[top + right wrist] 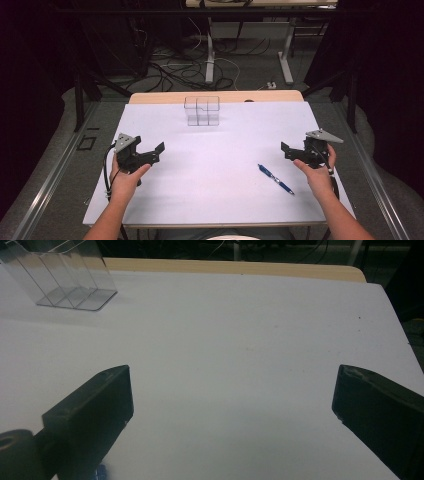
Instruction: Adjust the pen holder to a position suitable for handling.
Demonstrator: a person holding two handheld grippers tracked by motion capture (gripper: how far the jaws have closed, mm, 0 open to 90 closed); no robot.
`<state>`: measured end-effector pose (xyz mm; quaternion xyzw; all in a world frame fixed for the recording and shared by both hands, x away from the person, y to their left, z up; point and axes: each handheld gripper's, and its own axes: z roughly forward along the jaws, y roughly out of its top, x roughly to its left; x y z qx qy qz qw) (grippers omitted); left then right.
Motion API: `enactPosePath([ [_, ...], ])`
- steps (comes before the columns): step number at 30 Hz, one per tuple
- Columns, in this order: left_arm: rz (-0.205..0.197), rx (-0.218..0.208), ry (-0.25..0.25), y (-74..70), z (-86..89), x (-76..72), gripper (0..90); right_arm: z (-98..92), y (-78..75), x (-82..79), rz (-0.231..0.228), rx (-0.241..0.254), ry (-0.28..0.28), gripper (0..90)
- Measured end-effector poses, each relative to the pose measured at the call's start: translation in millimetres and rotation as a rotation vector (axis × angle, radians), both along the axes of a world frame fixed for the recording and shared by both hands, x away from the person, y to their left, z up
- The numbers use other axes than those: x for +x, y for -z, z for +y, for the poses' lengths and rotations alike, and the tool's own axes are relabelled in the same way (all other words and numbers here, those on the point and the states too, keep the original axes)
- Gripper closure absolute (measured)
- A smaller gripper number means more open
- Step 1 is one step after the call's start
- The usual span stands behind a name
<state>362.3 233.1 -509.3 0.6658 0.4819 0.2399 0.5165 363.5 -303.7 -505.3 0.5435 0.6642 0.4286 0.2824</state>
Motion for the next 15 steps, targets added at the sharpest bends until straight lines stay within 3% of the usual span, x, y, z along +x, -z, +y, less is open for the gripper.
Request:
enactPosePath([
  [5,0.007,-0.002,-0.005,0.4,-2.6,2.9,5.2,-3.8,1.4,0.0,0.014,0.033,0.023,4.2],
  [15,0.018,-0.023,-0.028,-9.9,-9.8,14.5,12.1,-6.1,1.4,1.4,0.015,0.050,0.056,6.6],
])
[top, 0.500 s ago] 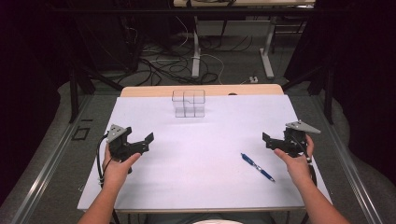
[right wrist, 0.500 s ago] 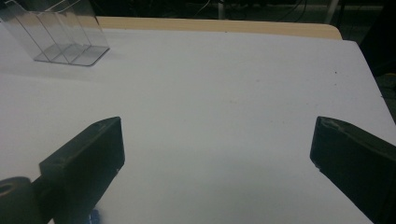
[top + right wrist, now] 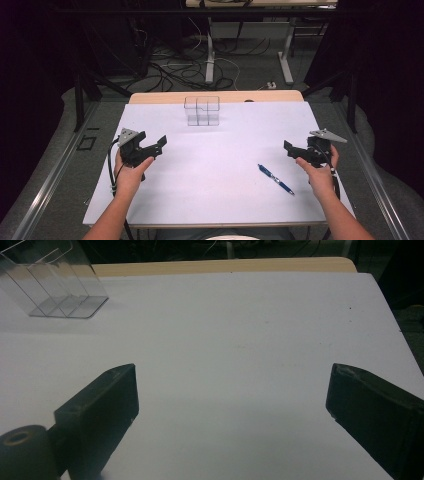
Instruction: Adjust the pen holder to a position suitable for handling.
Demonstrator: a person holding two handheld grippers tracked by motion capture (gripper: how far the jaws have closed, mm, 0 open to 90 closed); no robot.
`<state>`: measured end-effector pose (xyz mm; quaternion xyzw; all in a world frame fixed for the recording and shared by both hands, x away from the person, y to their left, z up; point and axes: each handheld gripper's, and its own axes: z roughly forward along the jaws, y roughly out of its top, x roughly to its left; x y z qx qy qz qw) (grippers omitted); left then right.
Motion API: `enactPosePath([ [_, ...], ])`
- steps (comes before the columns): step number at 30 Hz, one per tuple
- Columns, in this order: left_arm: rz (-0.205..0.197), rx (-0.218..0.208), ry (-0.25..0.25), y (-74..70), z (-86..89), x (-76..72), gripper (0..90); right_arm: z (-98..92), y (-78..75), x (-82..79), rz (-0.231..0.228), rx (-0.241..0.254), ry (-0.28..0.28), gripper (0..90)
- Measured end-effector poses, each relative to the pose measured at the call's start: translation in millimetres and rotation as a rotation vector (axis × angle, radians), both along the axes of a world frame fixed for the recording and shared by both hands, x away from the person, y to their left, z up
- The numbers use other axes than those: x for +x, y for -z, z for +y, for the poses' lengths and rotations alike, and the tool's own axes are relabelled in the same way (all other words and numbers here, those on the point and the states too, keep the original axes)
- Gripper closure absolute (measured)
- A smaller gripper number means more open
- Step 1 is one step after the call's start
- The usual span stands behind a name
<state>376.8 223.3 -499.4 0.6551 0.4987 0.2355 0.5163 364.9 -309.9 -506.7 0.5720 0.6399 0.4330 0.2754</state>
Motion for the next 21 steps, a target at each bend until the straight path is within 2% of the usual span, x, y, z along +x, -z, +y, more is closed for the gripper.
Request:
enactPosePath([
  [5,-0.001,-0.028,-0.015,-12.1,-3.9,11.0,15.4,-2.0,-0.6,0.2,0.001,-0.003,-0.008,7.3],
  [8,0.005,-0.046,-0.006,-19.9,-8.4,19.1,15.9,-2.6,-0.5,-0.4,0.003,0.003,0.003,7.7],
  [17,0.022,-0.030,0.016,-44.8,-25.3,44.2,16.3,-2.1,-0.9,-1.3,0.004,0.008,0.009,8.4],
  [18,0.033,-0.026,0.020,-51.1,-29.7,50.1,16.6,-2.8,-0.8,-1.2,0.001,0.003,0.006,8.5],
  [21,0.043,-0.005,0.030,-56.9,-33.9,56.6,18.7,-3.0,-0.8,-1.4,0.000,0.001,0.005,8.6],
])
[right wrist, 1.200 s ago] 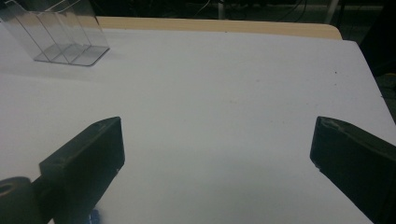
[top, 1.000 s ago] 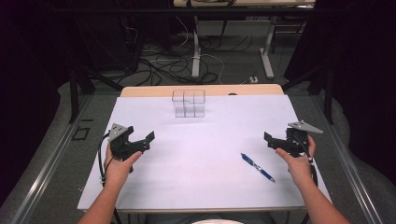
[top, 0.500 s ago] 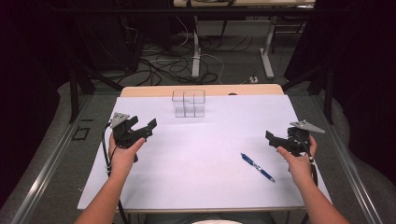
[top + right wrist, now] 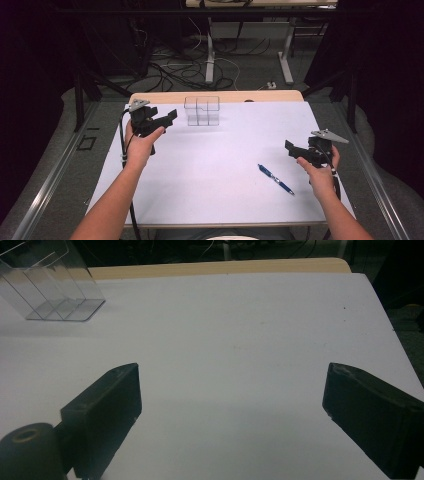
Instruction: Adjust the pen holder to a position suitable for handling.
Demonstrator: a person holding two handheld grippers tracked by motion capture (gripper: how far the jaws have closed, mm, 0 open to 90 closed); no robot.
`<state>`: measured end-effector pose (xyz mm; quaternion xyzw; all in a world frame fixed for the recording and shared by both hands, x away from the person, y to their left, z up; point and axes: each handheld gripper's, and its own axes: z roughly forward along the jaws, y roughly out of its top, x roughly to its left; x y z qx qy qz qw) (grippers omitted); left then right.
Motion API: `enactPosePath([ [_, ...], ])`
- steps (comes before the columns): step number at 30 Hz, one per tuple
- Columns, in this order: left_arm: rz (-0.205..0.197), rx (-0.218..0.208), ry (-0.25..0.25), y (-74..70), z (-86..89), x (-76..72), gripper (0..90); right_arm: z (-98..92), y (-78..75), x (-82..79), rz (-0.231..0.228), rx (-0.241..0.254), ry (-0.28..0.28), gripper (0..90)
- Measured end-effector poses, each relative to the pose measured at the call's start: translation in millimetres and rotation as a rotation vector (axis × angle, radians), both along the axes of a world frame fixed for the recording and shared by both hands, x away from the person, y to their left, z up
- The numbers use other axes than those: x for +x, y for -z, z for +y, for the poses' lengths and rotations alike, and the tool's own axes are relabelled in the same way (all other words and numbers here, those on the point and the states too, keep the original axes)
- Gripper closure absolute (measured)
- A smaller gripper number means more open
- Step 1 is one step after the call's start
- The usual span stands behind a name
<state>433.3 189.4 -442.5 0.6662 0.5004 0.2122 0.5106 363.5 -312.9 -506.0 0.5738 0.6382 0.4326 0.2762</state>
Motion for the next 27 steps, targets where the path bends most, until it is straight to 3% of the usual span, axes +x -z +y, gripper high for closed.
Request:
enactPosePath([
  [2,0.012,0.032,-0.001,-6.5,-7.8,8.9,20.7,-0.1,0.4,0.0,0.003,-0.001,0.001,8.6],
  [4,0.014,0.039,0.007,-8.2,-10.5,12.1,26.4,0.2,0.6,-0.1,0.005,-0.002,0.002,8.6],
  [12,0.054,0.065,0.007,-20.5,-24.6,38.3,29.6,2.8,0.5,-1.2,0.010,-0.019,-0.007,8.7],
  [20,0.055,0.103,0.001,-31.8,-26.8,60.1,55.9,1.5,2.5,-0.4,0.008,-0.013,-0.003,8.7],
  [27,0.069,0.106,-0.003,-31.5,-28.0,73.7,71.2,1.4,2.7,-0.9,0.009,-0.011,-0.004,8.7],
])
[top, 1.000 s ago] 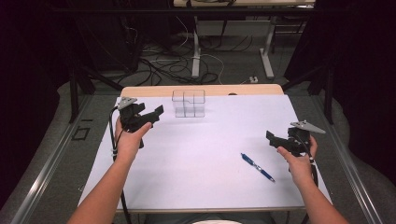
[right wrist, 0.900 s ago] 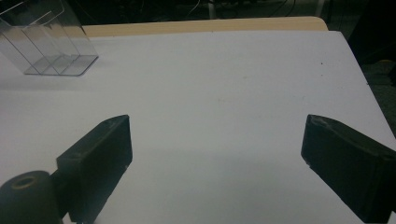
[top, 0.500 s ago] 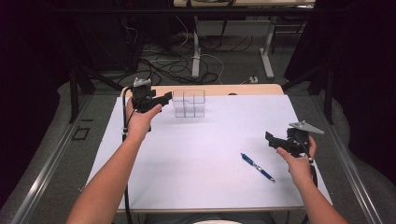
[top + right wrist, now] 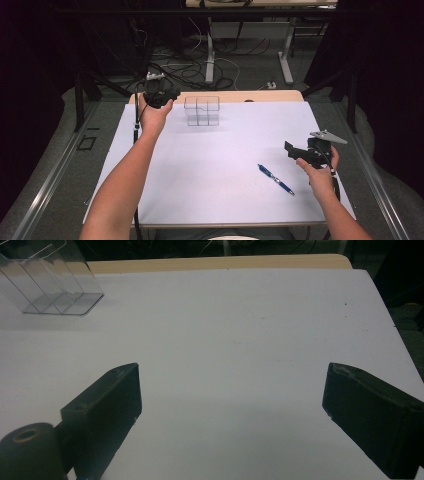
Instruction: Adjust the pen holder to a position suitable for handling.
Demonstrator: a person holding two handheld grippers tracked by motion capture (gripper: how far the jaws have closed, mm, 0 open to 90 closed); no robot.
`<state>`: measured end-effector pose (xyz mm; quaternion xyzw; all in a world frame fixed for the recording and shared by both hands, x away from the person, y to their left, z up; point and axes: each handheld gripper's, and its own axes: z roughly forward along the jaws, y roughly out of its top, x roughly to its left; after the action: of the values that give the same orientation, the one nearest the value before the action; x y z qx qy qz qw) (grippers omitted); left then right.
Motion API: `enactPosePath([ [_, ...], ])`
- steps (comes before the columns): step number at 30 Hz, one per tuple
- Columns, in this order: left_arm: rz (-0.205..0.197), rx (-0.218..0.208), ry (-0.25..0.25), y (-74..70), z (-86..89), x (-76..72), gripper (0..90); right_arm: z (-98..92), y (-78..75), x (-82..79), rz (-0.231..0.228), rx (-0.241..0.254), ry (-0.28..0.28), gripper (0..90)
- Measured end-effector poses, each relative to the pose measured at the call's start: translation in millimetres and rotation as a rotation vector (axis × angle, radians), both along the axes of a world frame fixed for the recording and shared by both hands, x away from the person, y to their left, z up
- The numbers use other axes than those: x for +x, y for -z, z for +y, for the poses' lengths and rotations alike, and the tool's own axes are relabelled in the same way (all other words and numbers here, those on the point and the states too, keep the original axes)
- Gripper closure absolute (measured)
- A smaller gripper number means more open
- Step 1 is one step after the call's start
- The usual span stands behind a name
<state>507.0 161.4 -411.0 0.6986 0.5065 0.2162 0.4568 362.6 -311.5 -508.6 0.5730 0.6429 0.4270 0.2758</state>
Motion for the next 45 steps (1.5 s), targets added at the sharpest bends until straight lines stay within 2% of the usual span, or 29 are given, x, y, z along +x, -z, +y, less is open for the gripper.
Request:
enactPosePath([
  [2,0.006,-0.001,-0.001,1.9,-1.2,3.6,79.9,0.0,0.4,0.2,0.000,0.000,-0.003,8.9],
  [6,0.022,-0.016,-0.007,7.5,-3.5,9.7,89.4,0.2,0.6,0.4,0.002,0.002,-0.004,8.9],
  [8,0.023,-0.036,-0.014,13.3,-5.2,15.6,89.6,0.2,1.7,1.0,0.003,0.002,-0.006,9.1],
  [15,0.046,-0.040,-0.030,23.6,-6.1,25.6,89.8,0.7,2.0,0.9,0.007,0.014,-0.003,9.5],
  [16,0.052,-0.055,-0.040,27.8,-6.4,29.1,89.8,1.0,2.2,0.6,0.008,0.013,-0.003,9.5],
  [18,0.058,-0.055,-0.045,29.6,-6.4,30.6,89.8,1.1,1.6,0.1,0.015,0.010,-0.003,9.6],
  [21,0.078,-0.044,-0.054,35.8,-6.3,34.7,89.8,1.3,1.8,0.6,0.002,0.007,-0.008,9.7],
  [24,0.118,-0.040,-0.049,43.8,-5.9,39.1,89.8,1.6,2.0,0.5,0.005,0.006,-0.007,9.8],
  [30,0.143,-0.040,-0.038,51.6,-8.4,44.3,89.8,0.2,2.2,0.6,0.008,0.011,-0.001,10.0],
  [31,0.133,-0.039,-0.047,53.8,-9.8,45.4,89.8,0.1,2.6,1.2,0.001,0.012,0.002,10.0],
  [38,0.172,0.000,-0.058,64.4,-8.6,51.3,89.8,-0.4,2.5,0.5,0.010,0.015,-0.003,10.1],
  [40,0.180,0.013,-0.048,67.2,-7.8,52.6,89.8,-0.5,2.6,0.6,0.011,0.015,-0.005,10.1],
  [45,0.192,0.016,-0.042,71.4,-12.0,54.9,89.9,0.0,2.6,0.3,0.017,0.027,-0.003,10.1],
])
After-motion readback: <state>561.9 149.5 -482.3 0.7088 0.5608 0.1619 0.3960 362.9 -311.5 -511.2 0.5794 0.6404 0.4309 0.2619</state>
